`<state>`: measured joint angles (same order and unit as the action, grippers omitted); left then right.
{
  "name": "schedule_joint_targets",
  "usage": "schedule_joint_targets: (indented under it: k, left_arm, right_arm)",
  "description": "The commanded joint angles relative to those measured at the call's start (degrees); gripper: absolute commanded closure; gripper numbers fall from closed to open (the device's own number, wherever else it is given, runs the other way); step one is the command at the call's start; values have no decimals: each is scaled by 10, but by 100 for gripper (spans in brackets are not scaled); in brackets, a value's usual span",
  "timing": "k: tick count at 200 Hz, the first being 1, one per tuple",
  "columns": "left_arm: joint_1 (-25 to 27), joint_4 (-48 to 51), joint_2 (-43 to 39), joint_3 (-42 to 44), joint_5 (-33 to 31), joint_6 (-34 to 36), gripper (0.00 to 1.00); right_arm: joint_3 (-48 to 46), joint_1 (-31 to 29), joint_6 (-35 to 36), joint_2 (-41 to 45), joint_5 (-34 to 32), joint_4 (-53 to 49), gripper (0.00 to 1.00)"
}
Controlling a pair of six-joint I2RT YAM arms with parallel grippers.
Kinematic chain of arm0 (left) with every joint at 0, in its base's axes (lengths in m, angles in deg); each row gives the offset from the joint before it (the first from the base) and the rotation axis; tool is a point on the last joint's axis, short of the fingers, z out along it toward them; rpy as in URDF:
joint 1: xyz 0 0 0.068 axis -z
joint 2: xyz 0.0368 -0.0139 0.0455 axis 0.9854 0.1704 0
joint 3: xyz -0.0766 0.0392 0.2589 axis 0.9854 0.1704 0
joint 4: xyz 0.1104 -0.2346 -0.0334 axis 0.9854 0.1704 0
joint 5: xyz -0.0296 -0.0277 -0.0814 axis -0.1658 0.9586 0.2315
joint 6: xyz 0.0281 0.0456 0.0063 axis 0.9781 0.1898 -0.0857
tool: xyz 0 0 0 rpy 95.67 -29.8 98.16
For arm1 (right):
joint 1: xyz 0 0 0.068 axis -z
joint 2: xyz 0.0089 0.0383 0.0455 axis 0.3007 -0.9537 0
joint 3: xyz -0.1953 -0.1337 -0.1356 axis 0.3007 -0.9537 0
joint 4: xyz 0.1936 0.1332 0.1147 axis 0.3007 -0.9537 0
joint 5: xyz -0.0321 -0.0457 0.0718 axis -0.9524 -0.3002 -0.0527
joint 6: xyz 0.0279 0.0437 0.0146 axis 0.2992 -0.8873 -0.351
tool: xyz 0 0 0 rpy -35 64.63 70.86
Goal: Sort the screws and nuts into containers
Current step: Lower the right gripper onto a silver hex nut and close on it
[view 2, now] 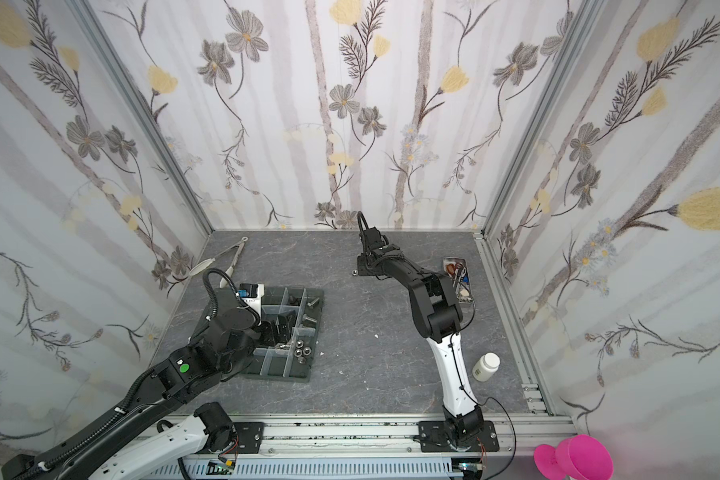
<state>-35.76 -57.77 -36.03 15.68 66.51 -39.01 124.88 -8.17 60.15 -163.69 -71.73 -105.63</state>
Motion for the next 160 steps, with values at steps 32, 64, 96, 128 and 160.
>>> schedule_joint_targets:
  k: [32,64,96,128,160]
  left_arm:
    - [-1,-6,-3,1,-13,-4,0]
    - [-1,-7,-4,0,-13,-4,0]
    - [-1,-5,-5,1,-14,-3,0]
    - [0,-5,-5,1,-13,-3,0]
    - [-1,-4,-6,1,-15,-3,0]
  right_arm:
    - [31,0,-1,-25,-7,-6,52]
    - [49,1,-4,-40,-10,-8,50]
    - [63,0,-7,-52,-13,-10,49]
    - [72,1,-4,-64,-24,-18,49]
    - [72,-1,-2,-70,-34,-24,54]
